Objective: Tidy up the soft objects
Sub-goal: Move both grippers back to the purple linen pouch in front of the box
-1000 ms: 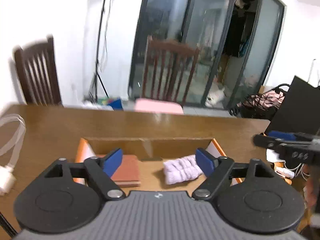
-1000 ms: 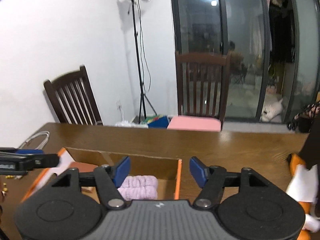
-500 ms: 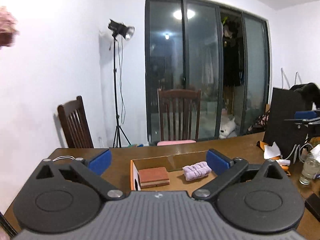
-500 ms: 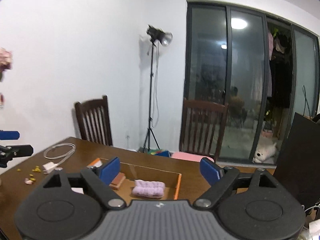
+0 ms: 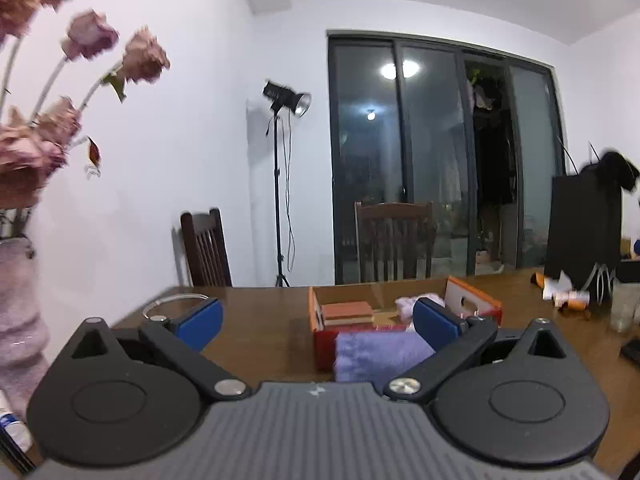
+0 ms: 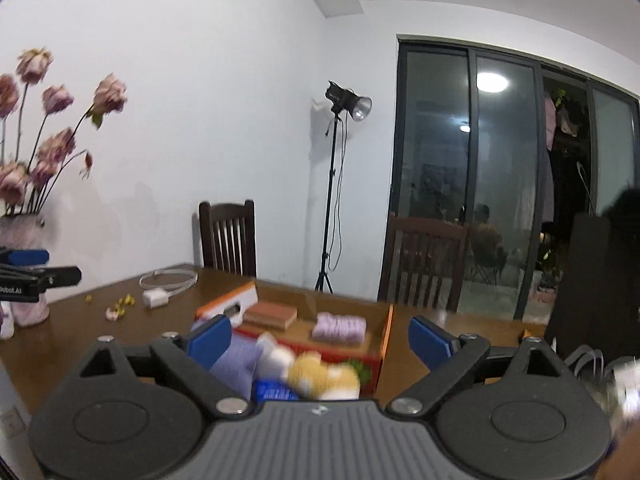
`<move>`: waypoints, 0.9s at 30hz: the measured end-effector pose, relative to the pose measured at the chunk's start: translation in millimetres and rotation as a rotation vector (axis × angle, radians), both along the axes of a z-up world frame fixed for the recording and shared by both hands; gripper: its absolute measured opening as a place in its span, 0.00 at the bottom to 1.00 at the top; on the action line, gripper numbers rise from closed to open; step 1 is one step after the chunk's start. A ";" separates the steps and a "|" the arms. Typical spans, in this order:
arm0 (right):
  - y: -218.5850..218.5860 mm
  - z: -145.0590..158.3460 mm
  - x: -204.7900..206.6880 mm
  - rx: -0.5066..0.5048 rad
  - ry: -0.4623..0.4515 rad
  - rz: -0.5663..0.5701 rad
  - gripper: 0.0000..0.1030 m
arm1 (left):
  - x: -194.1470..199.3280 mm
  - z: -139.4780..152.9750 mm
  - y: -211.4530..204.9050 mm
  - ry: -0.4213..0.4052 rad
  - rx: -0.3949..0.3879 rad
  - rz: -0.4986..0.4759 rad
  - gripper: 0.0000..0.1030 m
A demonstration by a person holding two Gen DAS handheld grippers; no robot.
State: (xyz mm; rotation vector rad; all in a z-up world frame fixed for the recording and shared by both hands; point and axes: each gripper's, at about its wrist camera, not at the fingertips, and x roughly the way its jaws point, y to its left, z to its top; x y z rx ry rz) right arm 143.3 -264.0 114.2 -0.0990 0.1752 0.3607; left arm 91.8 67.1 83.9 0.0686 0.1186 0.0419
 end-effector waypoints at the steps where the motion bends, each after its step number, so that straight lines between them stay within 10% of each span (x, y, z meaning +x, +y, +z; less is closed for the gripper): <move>1: 0.0 -8.5 -10.7 -0.003 0.001 0.002 0.94 | -7.7 -7.2 -1.2 -0.003 0.017 -0.001 1.00; 10: 17.1 -87.8 -78.9 0.048 0.056 0.033 1.00 | -59.2 -42.4 -3.5 0.006 0.035 -0.051 1.00; 27: 26.8 -99.9 -66.3 0.071 0.057 -0.002 1.00 | -46.2 -56.5 -5.2 0.062 -0.027 -0.076 1.00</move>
